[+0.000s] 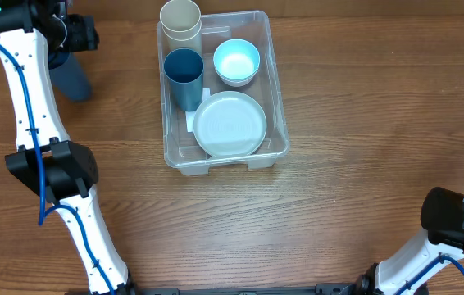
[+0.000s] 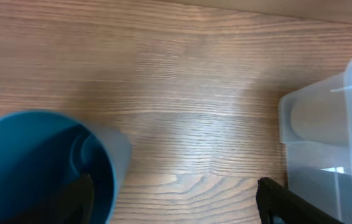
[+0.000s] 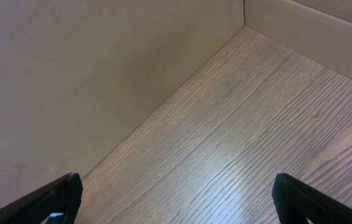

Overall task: Pack container
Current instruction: 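Move the left gripper to the remaining teal cup and grasp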

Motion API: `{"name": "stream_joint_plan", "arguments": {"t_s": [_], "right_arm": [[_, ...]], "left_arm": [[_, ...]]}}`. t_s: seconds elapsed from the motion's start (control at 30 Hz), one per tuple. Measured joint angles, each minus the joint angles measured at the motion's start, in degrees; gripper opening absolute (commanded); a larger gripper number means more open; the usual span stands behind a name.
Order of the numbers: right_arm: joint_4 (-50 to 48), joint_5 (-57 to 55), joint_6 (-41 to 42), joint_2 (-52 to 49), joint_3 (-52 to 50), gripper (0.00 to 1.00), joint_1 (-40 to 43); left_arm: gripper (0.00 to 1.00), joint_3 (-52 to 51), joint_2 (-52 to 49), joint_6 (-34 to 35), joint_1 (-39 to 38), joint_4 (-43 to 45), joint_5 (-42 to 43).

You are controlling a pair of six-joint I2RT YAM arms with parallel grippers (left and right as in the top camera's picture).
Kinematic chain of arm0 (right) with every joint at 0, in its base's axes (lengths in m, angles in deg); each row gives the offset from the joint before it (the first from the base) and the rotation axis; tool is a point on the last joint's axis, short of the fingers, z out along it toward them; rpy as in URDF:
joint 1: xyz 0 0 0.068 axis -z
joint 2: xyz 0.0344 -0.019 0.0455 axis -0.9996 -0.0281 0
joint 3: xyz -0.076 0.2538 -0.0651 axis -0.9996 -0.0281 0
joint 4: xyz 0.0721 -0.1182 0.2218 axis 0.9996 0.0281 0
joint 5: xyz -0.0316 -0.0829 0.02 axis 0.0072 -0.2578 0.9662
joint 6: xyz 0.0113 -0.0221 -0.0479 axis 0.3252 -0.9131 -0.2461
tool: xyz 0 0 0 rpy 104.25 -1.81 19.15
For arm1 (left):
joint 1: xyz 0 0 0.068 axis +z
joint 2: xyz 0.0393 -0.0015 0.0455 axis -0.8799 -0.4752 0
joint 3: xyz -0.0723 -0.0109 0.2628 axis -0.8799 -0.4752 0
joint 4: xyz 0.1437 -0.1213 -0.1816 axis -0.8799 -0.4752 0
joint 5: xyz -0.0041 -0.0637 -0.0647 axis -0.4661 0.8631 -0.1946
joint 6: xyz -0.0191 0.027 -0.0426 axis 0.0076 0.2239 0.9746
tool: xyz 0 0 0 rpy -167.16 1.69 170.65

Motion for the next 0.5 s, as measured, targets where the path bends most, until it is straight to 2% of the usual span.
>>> {"name": "stream_joint_plan", "arguments": {"t_s": [0.23, 0.33, 0.47, 0.5], "right_arm": [[0.0, 0.0, 0.0, 0.0, 0.0, 1.0, 0.0], [0.0, 0.0, 0.0, 0.0, 0.0, 1.0, 0.0], [0.0, 0.0, 0.0, 0.0, 0.0, 1.0, 0.0], [0.0, 0.0, 0.0, 0.0, 0.0, 1.0, 0.0]], "left_arm": [[0.81, -0.4, -1.1, 0.0, 0.0, -0.4, -2.2], [0.75, -1.7, -1.2, 0.0, 0.0, -0.2, -3.8], [0.59, -2.3, -1.3, -0.2, 0.0, 0.3, -4.4], [0.59, -2.8, -1.3, -0.3, 0.0, 0.4, -4.6]]}}
